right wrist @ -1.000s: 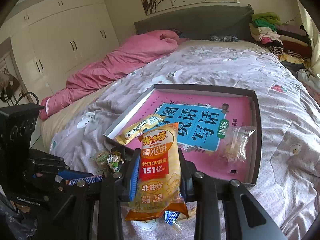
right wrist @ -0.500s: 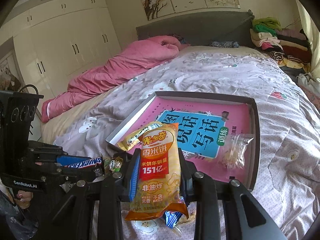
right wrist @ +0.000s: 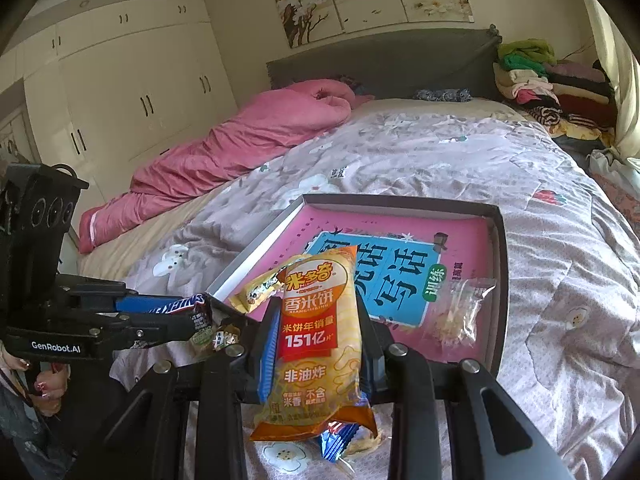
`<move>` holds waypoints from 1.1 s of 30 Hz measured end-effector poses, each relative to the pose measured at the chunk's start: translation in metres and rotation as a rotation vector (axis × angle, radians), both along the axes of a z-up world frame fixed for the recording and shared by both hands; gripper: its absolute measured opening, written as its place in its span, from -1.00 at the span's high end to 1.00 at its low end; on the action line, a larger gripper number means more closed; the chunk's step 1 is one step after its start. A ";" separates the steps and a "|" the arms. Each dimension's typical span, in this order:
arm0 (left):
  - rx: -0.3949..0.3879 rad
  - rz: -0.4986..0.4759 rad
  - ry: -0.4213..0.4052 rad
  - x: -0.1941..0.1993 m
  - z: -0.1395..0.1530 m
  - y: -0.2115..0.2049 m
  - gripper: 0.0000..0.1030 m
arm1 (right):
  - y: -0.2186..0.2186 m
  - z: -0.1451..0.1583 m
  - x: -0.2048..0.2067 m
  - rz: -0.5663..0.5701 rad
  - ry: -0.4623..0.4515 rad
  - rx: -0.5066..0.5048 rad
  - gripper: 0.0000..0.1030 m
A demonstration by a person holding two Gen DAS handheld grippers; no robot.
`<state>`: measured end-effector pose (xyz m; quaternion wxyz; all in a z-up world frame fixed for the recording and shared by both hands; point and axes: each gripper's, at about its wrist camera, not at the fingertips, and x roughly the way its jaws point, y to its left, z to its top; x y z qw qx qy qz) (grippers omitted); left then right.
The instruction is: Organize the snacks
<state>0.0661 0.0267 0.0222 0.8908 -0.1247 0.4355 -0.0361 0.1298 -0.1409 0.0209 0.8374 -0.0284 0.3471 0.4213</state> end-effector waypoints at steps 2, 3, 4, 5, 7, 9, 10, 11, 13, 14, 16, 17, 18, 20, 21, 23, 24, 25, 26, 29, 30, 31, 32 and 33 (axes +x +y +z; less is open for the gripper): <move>0.006 0.002 -0.004 0.002 0.002 -0.001 0.44 | 0.000 0.001 0.000 -0.001 -0.003 0.000 0.37; 0.008 0.002 -0.005 0.003 0.002 -0.001 0.44 | 0.000 0.002 0.000 -0.005 -0.008 -0.001 0.37; 0.012 0.001 -0.007 0.004 0.003 -0.001 0.44 | 0.001 0.003 0.000 -0.005 -0.011 0.000 0.37; 0.017 0.002 -0.010 0.005 0.004 -0.002 0.44 | 0.000 0.004 0.000 -0.008 -0.015 0.002 0.37; 0.022 0.004 -0.014 0.008 0.006 -0.003 0.44 | 0.000 0.005 0.002 -0.015 -0.013 0.006 0.37; 0.028 0.008 -0.020 0.009 0.008 -0.003 0.44 | -0.001 0.005 0.003 -0.022 -0.013 0.010 0.37; 0.027 0.009 -0.023 0.011 0.009 -0.003 0.44 | -0.002 0.005 0.004 -0.025 -0.013 0.012 0.37; 0.026 0.012 -0.024 0.012 0.009 -0.002 0.44 | -0.003 0.006 0.004 -0.028 -0.012 0.015 0.37; 0.023 0.016 -0.027 0.015 0.010 -0.002 0.44 | -0.003 0.007 0.006 -0.034 -0.012 0.020 0.37; 0.023 0.018 -0.030 0.016 0.011 -0.002 0.44 | -0.003 0.008 0.007 -0.036 -0.013 0.022 0.37; 0.024 0.019 -0.034 0.019 0.012 -0.002 0.44 | -0.004 0.009 0.007 -0.042 -0.016 0.028 0.37; 0.024 0.020 -0.037 0.020 0.013 -0.002 0.44 | -0.004 0.011 0.008 -0.042 -0.017 0.032 0.37; 0.025 0.021 -0.039 0.021 0.013 -0.003 0.44 | -0.006 0.012 0.009 -0.047 -0.022 0.036 0.37; 0.026 0.021 -0.044 0.024 0.015 -0.003 0.44 | -0.007 0.013 0.011 -0.053 -0.026 0.042 0.37; 0.027 0.020 -0.046 0.026 0.016 -0.004 0.44 | -0.007 0.014 0.012 -0.057 -0.026 0.044 0.37; 0.027 0.020 -0.049 0.029 0.017 -0.004 0.44 | -0.009 0.014 0.014 -0.068 -0.026 0.048 0.37; 0.025 0.021 -0.050 0.030 0.017 -0.004 0.44 | -0.010 0.014 0.014 -0.074 -0.026 0.049 0.37; 0.024 0.023 -0.051 0.032 0.017 -0.004 0.44 | -0.010 0.014 0.015 -0.078 -0.023 0.052 0.37; 0.023 0.024 -0.051 0.034 0.017 -0.004 0.44 | -0.011 0.014 0.016 -0.082 -0.025 0.054 0.37; 0.015 0.028 -0.052 0.040 0.017 -0.005 0.44 | -0.012 0.016 0.017 -0.093 -0.030 0.063 0.37; 0.013 0.029 -0.053 0.043 0.017 -0.005 0.44 | -0.012 0.017 0.018 -0.101 -0.034 0.064 0.37; 0.010 0.030 -0.053 0.045 0.016 -0.005 0.44 | -0.013 0.017 0.019 -0.103 -0.032 0.068 0.37; 0.009 0.032 -0.056 0.046 0.017 -0.005 0.44 | -0.014 0.017 0.021 -0.108 -0.033 0.072 0.37; 0.009 0.032 -0.058 0.047 0.017 -0.005 0.44 | -0.014 0.017 0.021 -0.114 -0.034 0.074 0.37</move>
